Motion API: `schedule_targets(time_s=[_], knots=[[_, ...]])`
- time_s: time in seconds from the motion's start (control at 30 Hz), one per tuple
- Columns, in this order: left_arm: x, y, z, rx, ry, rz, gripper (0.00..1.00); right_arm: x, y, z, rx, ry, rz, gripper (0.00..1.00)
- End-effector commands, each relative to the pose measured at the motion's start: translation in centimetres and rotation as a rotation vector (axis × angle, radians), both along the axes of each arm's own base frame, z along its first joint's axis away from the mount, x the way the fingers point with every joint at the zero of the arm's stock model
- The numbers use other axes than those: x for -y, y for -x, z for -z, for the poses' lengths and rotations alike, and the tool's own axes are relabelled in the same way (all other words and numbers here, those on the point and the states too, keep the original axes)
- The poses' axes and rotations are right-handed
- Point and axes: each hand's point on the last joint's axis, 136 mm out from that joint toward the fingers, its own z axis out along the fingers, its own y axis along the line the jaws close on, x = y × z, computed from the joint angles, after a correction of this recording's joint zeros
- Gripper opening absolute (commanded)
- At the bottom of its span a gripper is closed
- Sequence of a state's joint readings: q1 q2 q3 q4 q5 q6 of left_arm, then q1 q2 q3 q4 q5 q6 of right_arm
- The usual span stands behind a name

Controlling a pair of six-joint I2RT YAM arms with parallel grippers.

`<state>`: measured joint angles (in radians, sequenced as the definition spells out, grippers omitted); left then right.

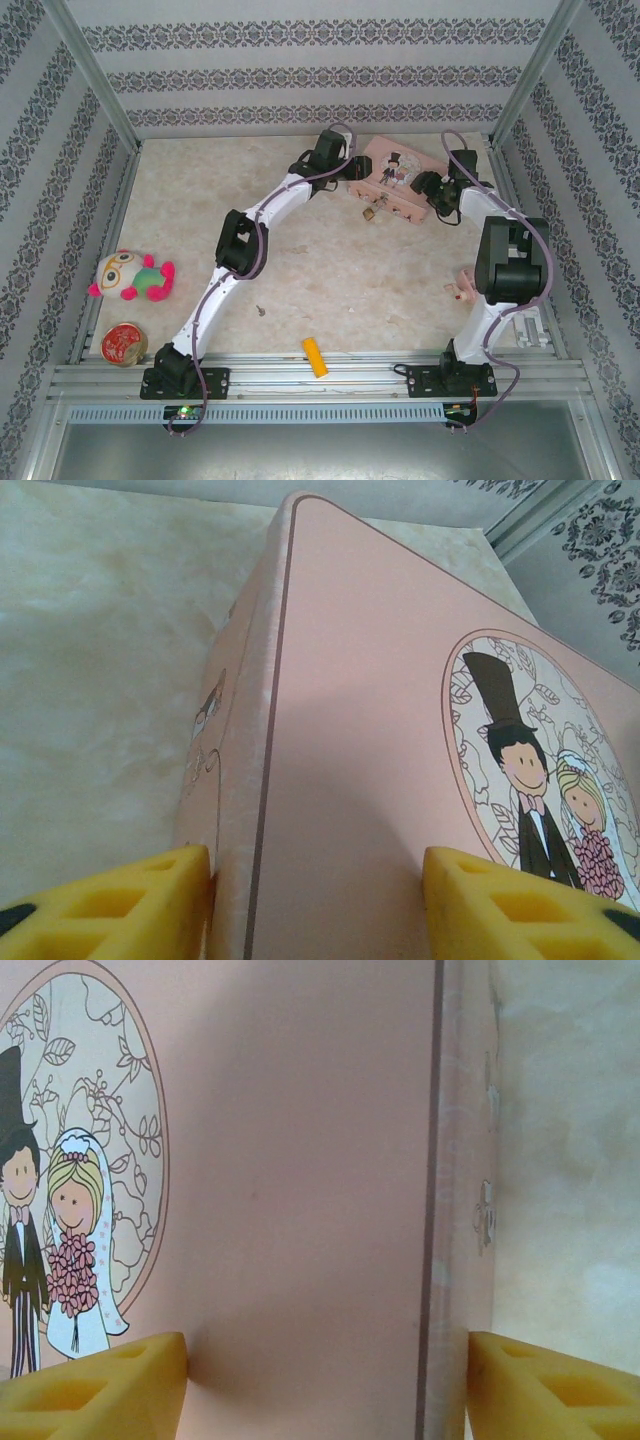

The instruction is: Unlock the padlock with the key

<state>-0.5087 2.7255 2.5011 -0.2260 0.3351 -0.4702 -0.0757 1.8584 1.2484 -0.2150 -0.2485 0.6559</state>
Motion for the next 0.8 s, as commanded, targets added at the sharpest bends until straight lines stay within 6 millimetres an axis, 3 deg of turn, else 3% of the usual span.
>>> schedule_targets(time_s=[0.0, 0.17, 0.3, 0.6, 0.77], knots=[[1.6, 3.3, -0.2, -0.019, -0.051, 0.086, 0.49, -5.4, 0.4, 0.8, -0.008, -0.070, -0.140, 0.67], [-0.1, 4.8, -1.6, 0.022, -0.060, 0.048, 0.39, -8.7, 1.4, 0.5, 0.000, -0.084, -0.212, 0.65], [-2.5, 7.1, -2.7, 0.048, -0.044, -0.010, 0.32, -11.4, 2.6, 0.2, 0.000, -0.090, -0.271, 0.65], [-8.3, 14.8, -3.3, 0.046, -0.033, -0.145, 0.28, -17.4, 6.9, -0.5, -0.003, -0.071, -0.403, 0.65], [-10.6, 19.3, -2.8, 0.034, -0.044, -0.216, 0.26, -19.8, 9.1, -0.6, -0.006, -0.054, -0.452, 0.65]])
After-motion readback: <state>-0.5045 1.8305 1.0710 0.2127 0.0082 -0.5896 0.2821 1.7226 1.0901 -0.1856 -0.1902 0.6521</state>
